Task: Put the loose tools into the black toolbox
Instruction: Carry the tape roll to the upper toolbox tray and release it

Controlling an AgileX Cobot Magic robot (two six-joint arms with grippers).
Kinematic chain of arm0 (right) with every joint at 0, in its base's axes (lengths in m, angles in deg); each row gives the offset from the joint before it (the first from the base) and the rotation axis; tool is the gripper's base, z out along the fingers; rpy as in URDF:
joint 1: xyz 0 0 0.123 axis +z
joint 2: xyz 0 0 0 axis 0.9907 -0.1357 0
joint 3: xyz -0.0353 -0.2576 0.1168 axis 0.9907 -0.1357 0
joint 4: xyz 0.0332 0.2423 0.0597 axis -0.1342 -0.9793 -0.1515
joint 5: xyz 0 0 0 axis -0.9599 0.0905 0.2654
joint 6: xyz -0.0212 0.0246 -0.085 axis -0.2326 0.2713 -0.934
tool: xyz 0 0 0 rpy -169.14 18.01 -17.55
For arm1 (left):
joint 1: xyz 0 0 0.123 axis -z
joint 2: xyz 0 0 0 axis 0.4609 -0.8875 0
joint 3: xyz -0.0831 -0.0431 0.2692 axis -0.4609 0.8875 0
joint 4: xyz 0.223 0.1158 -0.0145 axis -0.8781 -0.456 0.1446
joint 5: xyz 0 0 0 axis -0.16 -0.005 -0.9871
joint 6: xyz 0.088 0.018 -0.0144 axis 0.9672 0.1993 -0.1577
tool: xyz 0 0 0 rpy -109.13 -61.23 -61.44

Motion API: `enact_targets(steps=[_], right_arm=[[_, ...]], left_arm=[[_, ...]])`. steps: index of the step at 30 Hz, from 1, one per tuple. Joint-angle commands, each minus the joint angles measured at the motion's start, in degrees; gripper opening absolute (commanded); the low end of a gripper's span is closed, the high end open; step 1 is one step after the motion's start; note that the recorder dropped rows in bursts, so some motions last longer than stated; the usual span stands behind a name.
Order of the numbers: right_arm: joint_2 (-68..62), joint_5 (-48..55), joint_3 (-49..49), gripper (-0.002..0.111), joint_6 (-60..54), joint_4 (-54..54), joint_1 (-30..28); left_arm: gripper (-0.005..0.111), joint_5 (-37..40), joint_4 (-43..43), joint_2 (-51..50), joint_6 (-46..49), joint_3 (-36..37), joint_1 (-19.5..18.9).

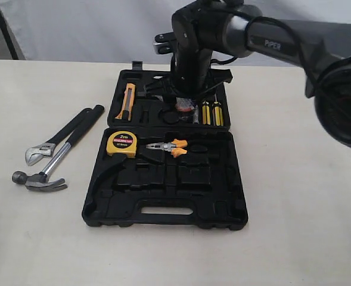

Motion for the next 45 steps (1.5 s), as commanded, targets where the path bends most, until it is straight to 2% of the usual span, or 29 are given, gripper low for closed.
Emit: enact_targets(steps=[1,5,11,17,22,25,34,40,42,43,45], right_arm=[[-4.17,0.97,6.13,0.001,-0.22,-1.70,-1.14],[-7.19,1.05,10.09,0.003,0.17,-3.27,-1.61],[-9.37,1.30,12.23,0.023,-0.48,-6.83,-1.61],[-10.67,2.29,12.23,0.034,-1.81,-8.67,-1.61],[-10.93,2.79,12.23,0.057,-1.81,-8.67,-1.61],[-10.71,2.78,12.54,0.065,-1.81,-8.67,-1.61],[-8.66,2.51,12.77,0.066,-2.06,-8.24,-1.61],[-6.34,6.68,16.80,0.065,-8.63,-8.88,-2.07],[-7.45,7.11,16.80,0.057,-9.20,-8.88,-2.17],[-8.70,7.11,16.67,0.048,-9.20,-8.88,-2.17],[-10.59,7.11,16.67,0.037,-9.25,-8.88,-2.17]], left_arm=[[0.001,-0.97,0.78,0.46,-0.59,0.53,-0.19],[0.001,-0.97,0.78,0.46,-0.59,0.53,-0.19],[0.001,-0.97,0.78,0.46,-0.59,0.53,-0.19],[0.001,-0.97,0.78,0.46,-0.59,0.53,-0.19],[0.001,-0.97,0.78,0.46,-0.59,0.53,-0.19],[0.001,-0.97,0.78,0.46,-0.59,0.53,-0.19],[0.001,-0.97,0.78,0.46,-0.59,0.53,-0.19],[0.001,-0.97,0.78,0.46,-0.59,0.53,-0.19],[0.001,-0.97,0.78,0.46,-0.59,0.53,-0.19],[0.001,-0.97,0.78,0.46,-0.59,0.53,-0.19],[0.001,-0.97,0.78,0.46,-0.59,0.53,-0.19]])
